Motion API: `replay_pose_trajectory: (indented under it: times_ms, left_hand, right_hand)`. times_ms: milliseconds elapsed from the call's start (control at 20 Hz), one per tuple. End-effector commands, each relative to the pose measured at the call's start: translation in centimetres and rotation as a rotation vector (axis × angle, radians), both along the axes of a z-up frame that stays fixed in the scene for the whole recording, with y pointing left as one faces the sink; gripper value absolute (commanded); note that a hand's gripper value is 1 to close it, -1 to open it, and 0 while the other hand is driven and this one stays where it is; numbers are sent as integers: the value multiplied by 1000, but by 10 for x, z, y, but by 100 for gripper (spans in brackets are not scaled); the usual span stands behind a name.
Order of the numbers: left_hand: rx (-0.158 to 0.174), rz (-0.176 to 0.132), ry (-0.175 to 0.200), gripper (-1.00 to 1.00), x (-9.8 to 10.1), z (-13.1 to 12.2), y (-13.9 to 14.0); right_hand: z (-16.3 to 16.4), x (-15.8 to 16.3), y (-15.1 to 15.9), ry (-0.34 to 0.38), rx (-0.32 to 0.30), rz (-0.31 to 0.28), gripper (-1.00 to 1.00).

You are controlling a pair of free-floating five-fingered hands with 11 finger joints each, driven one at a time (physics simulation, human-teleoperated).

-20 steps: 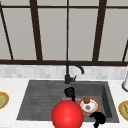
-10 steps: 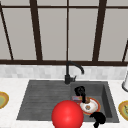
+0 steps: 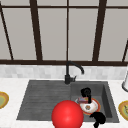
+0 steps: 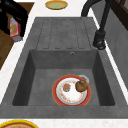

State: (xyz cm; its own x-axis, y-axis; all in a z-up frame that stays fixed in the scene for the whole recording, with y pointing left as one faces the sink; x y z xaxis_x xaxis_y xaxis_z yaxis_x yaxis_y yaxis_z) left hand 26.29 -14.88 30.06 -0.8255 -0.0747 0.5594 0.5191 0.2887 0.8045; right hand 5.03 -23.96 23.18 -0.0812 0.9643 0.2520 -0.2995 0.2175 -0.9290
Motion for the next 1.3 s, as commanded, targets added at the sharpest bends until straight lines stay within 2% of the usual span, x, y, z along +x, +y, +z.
replay_pose_trajectory:
  times_ms: [0, 100, 450, 550, 750, 850, 1050, 1250]
  left_hand:
    - [1, 10, -23, 100, 13, -25, -30]
    - [7, 4, -29, 100, 21, -37, -43]
    - [1, 31, -13, 100, 63, -80, -74]
    - [-26, 25, -23, 100, 77, -92, -79]
    - [-24, 14, -57, 100, 98, -113, -100]
    - [-37, 22, -64, 100, 108, -125, -105]
    - [-53, 42, -44, 100, 133, -158, -113]
    - [-48, 16, -54, 100, 161, -186, -126]
  right_hand:
    - [0, 0, 0, 0, 0, 0, 0]
    - [0, 0, 0, 0, 0, 0, 0]
    - [0, 0, 0, 0, 0, 0, 0]
    - [0, 0, 0, 0, 0, 0, 0]
    - [0, 0, 0, 0, 0, 0, 0]
    - [0, 0, 0, 0, 0, 0, 0]
    - [0, 0, 0, 0, 0, 0, 0]
    - [0, 0, 0, 0, 0, 0, 0]
